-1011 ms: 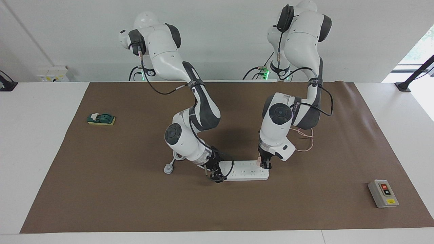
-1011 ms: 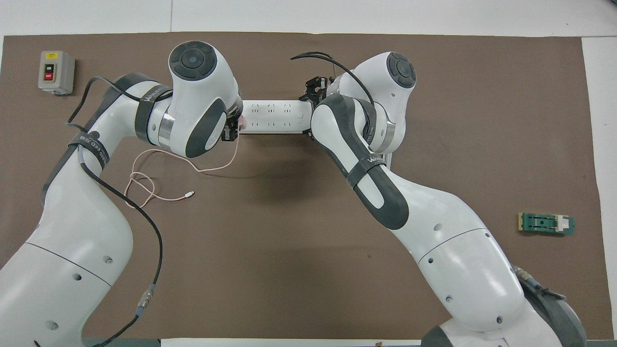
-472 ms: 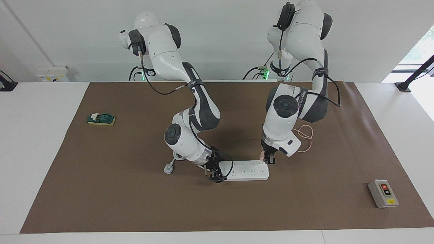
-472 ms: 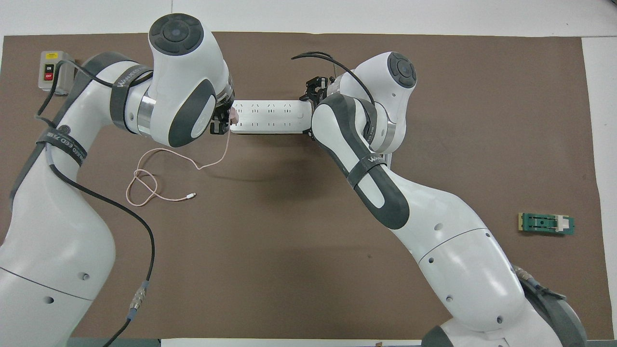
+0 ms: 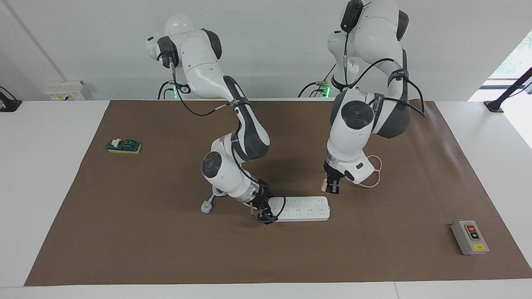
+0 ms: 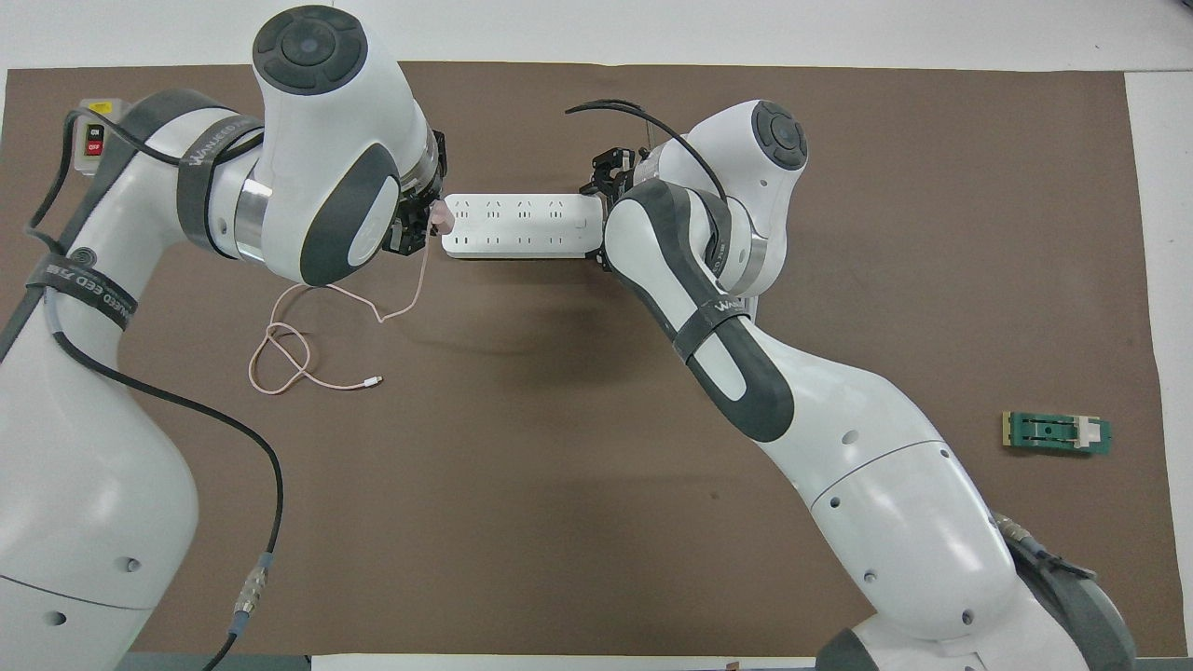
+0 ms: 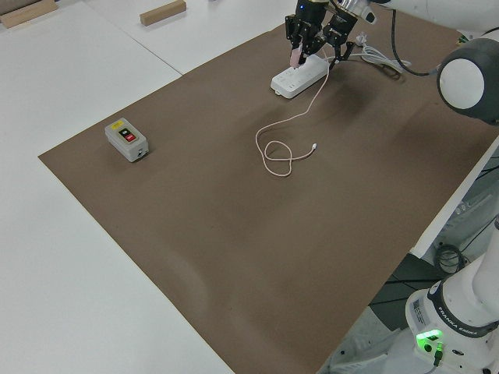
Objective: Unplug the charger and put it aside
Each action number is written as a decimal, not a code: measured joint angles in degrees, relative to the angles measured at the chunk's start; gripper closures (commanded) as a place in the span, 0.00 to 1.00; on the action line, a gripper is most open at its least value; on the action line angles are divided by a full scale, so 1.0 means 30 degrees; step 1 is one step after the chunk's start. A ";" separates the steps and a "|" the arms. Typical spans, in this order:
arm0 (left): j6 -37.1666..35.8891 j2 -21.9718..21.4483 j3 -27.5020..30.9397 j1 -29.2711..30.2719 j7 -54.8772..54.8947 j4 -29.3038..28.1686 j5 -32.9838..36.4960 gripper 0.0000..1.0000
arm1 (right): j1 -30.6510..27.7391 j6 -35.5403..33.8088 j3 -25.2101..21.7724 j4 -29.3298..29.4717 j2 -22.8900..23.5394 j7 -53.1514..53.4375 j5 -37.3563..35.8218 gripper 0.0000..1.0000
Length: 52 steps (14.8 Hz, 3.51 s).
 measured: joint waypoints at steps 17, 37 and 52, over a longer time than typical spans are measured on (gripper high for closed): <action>-0.7186 -0.6905 0.0419 0.7273 2.4388 -0.1342 -0.1001 1.00 | 0.0000 0.0218 0.0011 0.0036 0.0040 0.0002 0.0131 0.00; -0.1288 -1.0481 0.0002 0.6099 2.6992 -0.9881 -0.5922 0.00 | -0.0142 -0.1490 -0.0265 0.0874 -0.2659 -0.0333 -0.3860 0.00; -0.2571 -1.1482 0.1851 0.6551 2.8210 -0.7434 -0.2311 0.00 | -0.4253 -1.2634 -0.0327 0.0396 -0.9701 -1.7584 -1.1746 0.00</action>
